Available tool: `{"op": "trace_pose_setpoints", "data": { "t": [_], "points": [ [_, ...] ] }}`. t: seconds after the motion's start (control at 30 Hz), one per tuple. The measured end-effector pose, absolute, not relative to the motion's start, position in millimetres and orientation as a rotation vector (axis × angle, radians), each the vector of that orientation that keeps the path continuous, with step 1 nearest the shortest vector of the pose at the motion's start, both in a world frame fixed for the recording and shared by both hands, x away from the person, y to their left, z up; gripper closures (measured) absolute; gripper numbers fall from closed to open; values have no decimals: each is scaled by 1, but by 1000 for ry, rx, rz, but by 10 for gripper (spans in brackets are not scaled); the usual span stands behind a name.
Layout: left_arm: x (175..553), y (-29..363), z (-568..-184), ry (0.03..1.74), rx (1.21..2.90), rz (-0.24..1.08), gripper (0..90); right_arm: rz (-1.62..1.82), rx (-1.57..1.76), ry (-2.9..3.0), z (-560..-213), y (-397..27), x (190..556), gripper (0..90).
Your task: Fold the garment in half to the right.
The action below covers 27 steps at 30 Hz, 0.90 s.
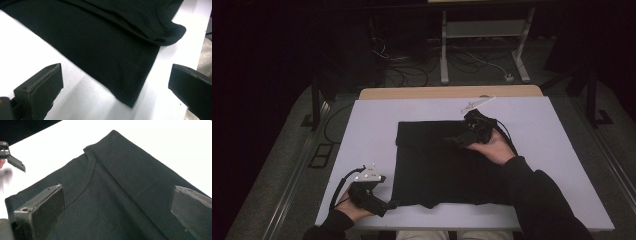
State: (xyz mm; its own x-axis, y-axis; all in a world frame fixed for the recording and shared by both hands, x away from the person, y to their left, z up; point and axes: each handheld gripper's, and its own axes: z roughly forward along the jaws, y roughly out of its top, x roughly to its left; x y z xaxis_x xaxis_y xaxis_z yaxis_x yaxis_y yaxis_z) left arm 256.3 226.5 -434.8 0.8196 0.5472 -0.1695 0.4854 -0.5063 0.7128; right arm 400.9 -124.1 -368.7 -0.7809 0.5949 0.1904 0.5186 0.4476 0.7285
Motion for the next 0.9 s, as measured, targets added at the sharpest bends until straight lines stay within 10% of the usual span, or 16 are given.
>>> {"op": "trace_pose_setpoints", "data": {
  "t": [0.9],
  "points": [
    [255, 215, -445, 653, 2355, 60, 0, 1235, 991, 2643, -373, -62, 459, 0]
  ]
}}
